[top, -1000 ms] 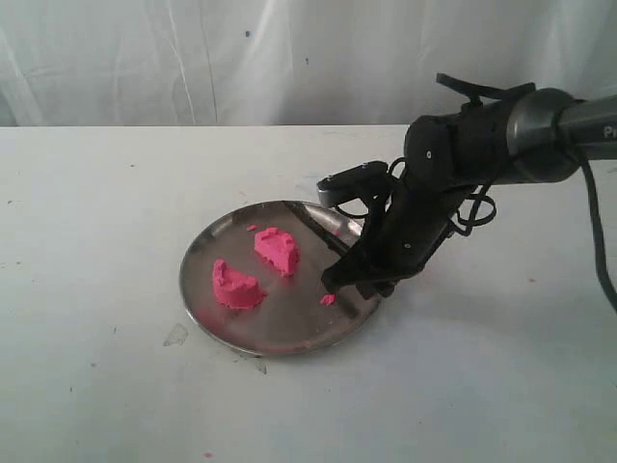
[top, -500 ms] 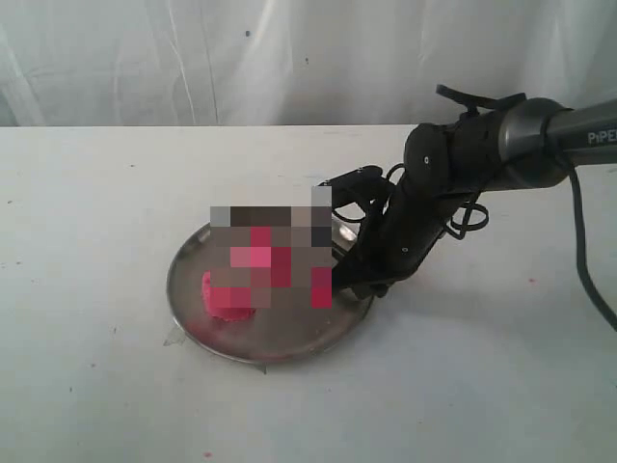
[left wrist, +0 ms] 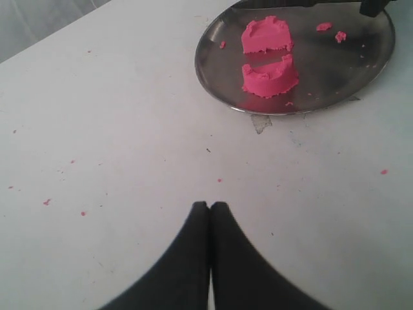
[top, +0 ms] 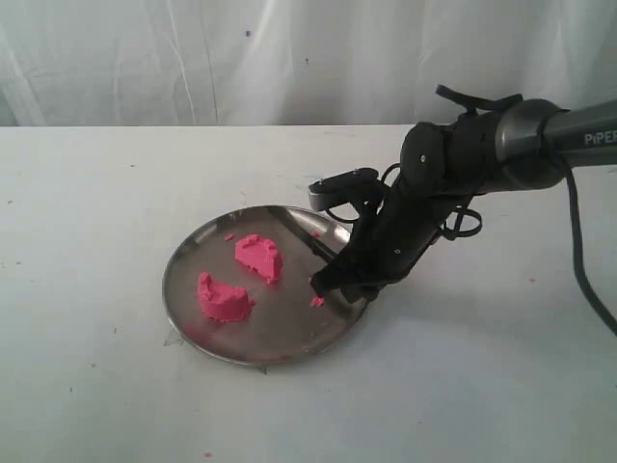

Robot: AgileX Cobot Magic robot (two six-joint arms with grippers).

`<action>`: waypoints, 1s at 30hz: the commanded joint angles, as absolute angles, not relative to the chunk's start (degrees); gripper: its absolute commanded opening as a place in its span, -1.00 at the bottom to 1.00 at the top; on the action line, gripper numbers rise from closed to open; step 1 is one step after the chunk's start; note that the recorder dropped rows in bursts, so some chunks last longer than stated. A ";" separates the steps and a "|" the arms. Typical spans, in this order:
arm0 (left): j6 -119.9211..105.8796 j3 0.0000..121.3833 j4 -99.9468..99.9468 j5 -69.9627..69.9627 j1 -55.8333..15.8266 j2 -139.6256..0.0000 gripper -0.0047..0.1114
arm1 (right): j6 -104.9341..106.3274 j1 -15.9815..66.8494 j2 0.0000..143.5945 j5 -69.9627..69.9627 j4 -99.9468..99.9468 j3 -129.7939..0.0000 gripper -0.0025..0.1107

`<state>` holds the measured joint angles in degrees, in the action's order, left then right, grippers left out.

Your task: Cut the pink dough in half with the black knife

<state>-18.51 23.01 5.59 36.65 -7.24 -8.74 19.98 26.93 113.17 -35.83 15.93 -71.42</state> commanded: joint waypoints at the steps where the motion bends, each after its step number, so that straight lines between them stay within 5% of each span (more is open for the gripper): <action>1: -17.77 22.79 6.83 36.40 -7.17 -8.46 -0.92 | 22.10 26.95 113.22 -34.59 16.28 -71.92 -0.59; 7: -17.77 22.79 6.99 36.40 -7.17 -8.46 -0.92 | 30.36 26.95 113.71 -33.08 21.36 -71.92 -0.40; 27: -17.77 22.79 7.00 36.28 -7.17 -8.46 -0.92 | 25.88 24.51 107.80 -28.41 8.40 -73.84 -0.41; 30: -17.77 22.79 7.00 36.28 -7.17 -8.46 -0.92 | 14.46 21.30 108.20 -28.41 -0.81 -73.20 -0.59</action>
